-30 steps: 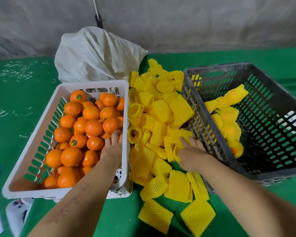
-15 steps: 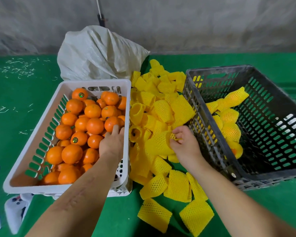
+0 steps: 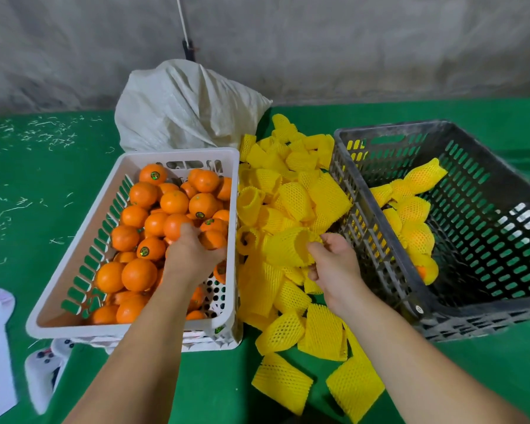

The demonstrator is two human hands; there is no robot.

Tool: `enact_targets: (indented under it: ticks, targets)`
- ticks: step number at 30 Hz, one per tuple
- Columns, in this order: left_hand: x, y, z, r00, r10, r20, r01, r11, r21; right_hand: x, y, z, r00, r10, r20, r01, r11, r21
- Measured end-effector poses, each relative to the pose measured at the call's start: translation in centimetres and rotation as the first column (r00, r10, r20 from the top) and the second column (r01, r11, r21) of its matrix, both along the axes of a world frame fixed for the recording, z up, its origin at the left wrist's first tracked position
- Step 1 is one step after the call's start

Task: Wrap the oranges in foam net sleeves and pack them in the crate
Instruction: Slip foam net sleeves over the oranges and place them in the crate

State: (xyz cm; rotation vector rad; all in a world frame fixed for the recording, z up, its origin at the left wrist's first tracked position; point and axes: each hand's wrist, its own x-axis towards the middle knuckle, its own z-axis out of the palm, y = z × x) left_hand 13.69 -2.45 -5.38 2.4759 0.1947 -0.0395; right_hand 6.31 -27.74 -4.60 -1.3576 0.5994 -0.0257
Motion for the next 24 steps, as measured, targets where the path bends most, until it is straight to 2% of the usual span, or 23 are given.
enact_targets:
  ticks: [2, 4, 6, 8, 9, 12, 15, 17, 22, 24]
  targets:
    - [-1.6, -0.1, 1.3, 0.994, 0.084, 0.076, -0.062, 0.964, -0.257, 0.0, 0.8, 0.7, 0.996, -0.035, 0.081, 0.040, 0.997, -0.069]
    - [-3.6, -0.9, 2.4, 0.973, 0.116, 0.200, -0.022, 0.906, -0.423, 0.1, 1.4, 1.3, 0.988, -0.071, 0.140, 0.094, 0.983, -0.158]
    - [-5.7, -2.8, 3.3, 0.963, 0.150, 0.225, 0.036, 0.753, -0.657, 0.2, 1.9, 1.8, 0.977, -0.091, 0.194, 0.133, 0.967, -0.217]
    - [-7.1, -4.7, 3.6, 0.982, 0.119, 0.147, 0.060, 0.545, -0.836, 0.4, 2.6, 2.3, 0.968, -0.084, 0.237, 0.145, 0.957, -0.252]
    - [-7.6, -5.4, 3.3, 0.988, 0.053, 0.146, 0.100, 0.499, -0.861, 0.4, 3.2, 2.6, 0.963, -0.068, 0.260, 0.144, 0.948, -0.283]
    - [-7.9, -5.5, 2.8, 0.963, -0.179, 0.202, 0.265, 0.482, -0.835, 0.4, 5.0, 2.9, 0.952, 0.011, 0.307, 0.121, 0.905, -0.407]
    - [-7.1, -4.0, 2.3, 0.947, -0.299, 0.120, 0.239, 0.402, -0.884, 0.3, 5.6, 2.2, 0.950, 0.114, 0.292, 0.044, 0.874, -0.484]
    - [-7.0, -3.7, 2.4, 0.926, -0.369, 0.084, 0.239, 0.399, -0.885, 0.3, 5.2, 1.9, 0.934, 0.170, 0.314, 0.018, 0.854, -0.519]
    - [-7.2, -4.5, 2.9, 0.920, -0.369, 0.128, 0.288, 0.419, -0.861, 0.6, 3.6, 2.6, 0.904, 0.300, 0.305, -0.073, 0.811, -0.580]
    - [-7.3, -4.8, 3.0, 0.923, -0.345, 0.171, 0.333, 0.492, -0.805, 0.5, 2.8, 3.2, 0.898, 0.328, 0.294, -0.107, 0.810, -0.577]
